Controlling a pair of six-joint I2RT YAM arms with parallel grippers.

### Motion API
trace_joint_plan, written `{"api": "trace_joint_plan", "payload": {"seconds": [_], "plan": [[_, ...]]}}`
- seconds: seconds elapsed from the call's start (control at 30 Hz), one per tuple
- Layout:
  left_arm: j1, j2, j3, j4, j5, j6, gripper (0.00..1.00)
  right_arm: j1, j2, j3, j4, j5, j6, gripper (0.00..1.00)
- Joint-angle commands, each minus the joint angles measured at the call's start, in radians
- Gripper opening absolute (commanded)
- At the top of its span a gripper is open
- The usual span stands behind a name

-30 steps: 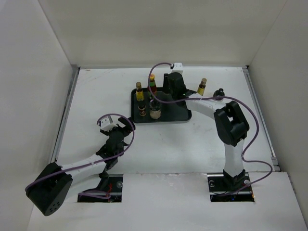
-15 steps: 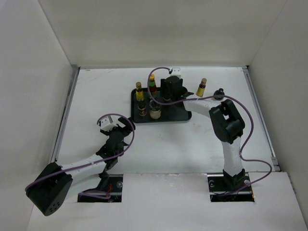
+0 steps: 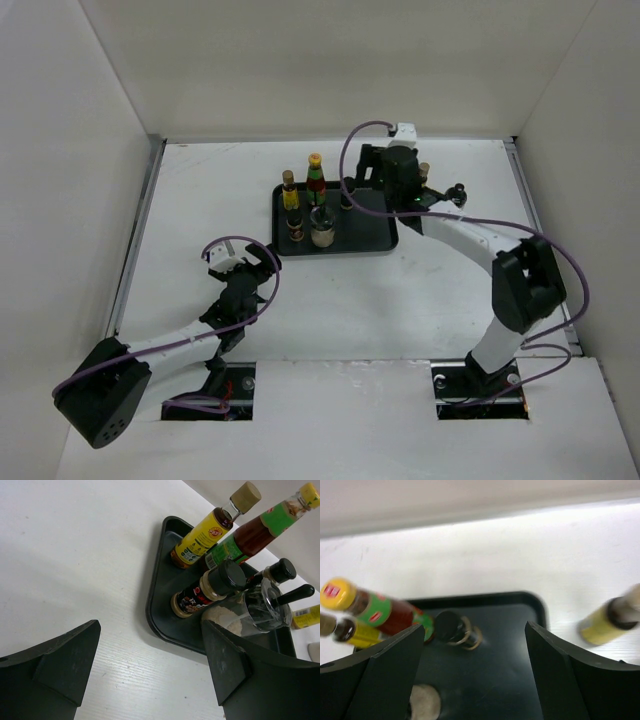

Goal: Organize the condiment bottles

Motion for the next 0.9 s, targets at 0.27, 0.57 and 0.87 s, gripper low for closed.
{"api": "trace_joint_plan", "payload": {"seconds": [0.27,0.57,0.87], "plan": [[0.002,0.007,0.022,0.053,0.008,-0.011,0.82,-0.21,-0.066,-0.028,-0.015,0.183,-0.105,0.89],[0.006,0.018,0.02,0.064,0.008,-0.011,0.82,-0.264,0.107,0.08,-0.058,0.074,-0.084,0.76],[0.006,0.036,0.025,0.072,0.017,-0.011,0.82,-0.246,0.055,0.003,0.077,0.131,-0.122,0.36]]}}
